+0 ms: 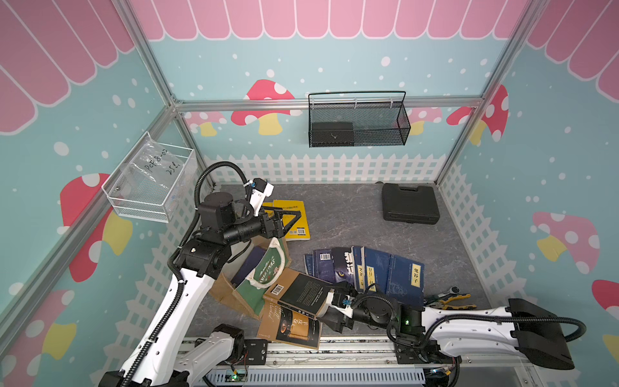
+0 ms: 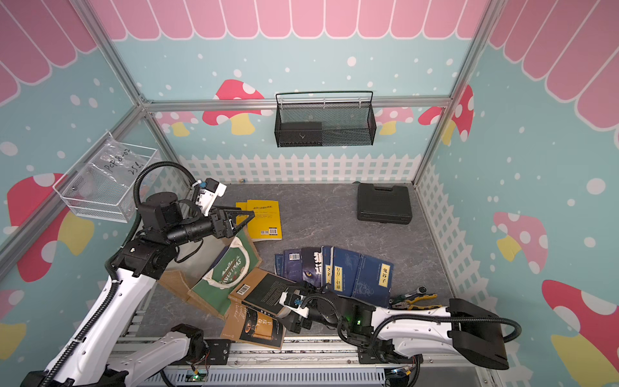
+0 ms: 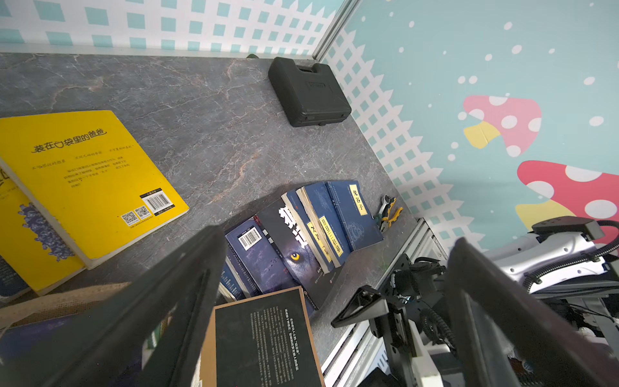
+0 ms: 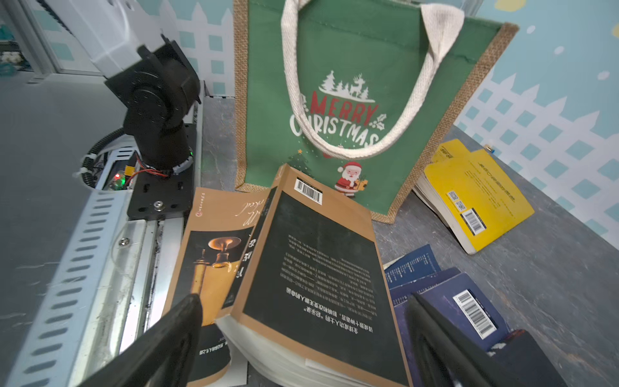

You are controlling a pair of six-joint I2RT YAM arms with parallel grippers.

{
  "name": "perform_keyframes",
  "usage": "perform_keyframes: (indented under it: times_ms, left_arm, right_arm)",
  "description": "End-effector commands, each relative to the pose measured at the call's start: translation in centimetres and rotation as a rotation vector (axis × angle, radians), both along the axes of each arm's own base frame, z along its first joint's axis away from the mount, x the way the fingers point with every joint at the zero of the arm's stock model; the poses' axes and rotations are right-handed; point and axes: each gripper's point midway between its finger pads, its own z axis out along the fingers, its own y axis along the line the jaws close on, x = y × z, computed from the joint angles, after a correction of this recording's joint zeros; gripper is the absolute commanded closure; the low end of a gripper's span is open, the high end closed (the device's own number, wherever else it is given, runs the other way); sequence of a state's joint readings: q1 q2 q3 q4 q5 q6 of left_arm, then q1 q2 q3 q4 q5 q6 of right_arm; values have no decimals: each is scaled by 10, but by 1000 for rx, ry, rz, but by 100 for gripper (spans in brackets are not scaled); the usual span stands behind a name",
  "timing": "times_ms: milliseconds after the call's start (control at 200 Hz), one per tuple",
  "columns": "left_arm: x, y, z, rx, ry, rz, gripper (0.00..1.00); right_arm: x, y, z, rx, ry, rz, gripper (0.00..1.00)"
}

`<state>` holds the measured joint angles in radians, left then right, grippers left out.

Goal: Put the books into the canvas bag
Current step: Pick up the book from the center of the board.

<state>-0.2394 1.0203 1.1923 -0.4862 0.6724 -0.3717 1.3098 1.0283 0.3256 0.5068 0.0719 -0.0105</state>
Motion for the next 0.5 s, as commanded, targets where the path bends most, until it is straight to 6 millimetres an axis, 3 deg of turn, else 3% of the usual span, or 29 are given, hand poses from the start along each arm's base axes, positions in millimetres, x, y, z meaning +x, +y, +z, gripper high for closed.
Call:
perform_keyframes:
  times_ms: [0,145,315,400,490]
  left_arm:
    - [0,0,-1,-10,11,-4,1]
    - [-1,0,-3,-20,17,-1,1]
    - [-6,0,1,-20,7,-11,2]
    - [-9,1,4,-13,-3,-12,2]
    - [-9,3,3,-3,-4,-8,1]
  right_arm:
    - [-10,3,-9,-60,-13,56,4]
    - [-9,15,-17,-79,-24,69,4]
    - [7,28,-29,-98,-57,-6,6]
    - [19,30,-35,-105,-80,-68,14]
    - [32,29,-35,-111,-121,-140,29]
